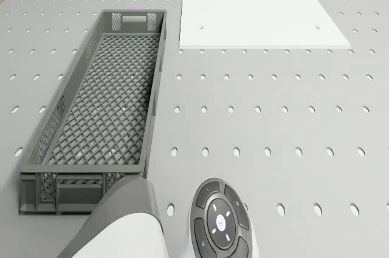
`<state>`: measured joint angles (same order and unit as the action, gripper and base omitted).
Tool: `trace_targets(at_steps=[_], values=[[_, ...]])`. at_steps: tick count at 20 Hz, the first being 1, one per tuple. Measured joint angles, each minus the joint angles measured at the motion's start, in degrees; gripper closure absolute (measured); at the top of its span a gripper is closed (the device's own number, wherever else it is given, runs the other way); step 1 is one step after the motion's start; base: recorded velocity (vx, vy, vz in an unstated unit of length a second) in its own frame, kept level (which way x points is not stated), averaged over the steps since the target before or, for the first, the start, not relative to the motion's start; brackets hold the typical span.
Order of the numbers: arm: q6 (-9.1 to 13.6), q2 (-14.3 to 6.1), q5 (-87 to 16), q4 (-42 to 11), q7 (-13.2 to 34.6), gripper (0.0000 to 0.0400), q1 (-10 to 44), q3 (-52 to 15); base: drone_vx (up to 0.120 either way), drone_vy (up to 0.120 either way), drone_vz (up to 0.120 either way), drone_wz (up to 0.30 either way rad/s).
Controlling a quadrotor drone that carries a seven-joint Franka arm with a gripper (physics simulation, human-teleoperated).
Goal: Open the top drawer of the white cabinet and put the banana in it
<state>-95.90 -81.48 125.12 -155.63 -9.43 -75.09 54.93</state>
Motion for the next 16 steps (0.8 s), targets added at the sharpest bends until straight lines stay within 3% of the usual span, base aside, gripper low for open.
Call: trace_targets(at_steps=[9, 16], values=[[3.4, 0.5, -3.7, -2.9, 1.7, 0.0199, 1.9, 4.2, -0.004, 0.0, 0.111, 0.0], [4.5, 1.1, -4.2, -3.5, 2.3, 0.0199, 2.5, 5.0, -0.12, 0.0, 0.12, 0.0]])
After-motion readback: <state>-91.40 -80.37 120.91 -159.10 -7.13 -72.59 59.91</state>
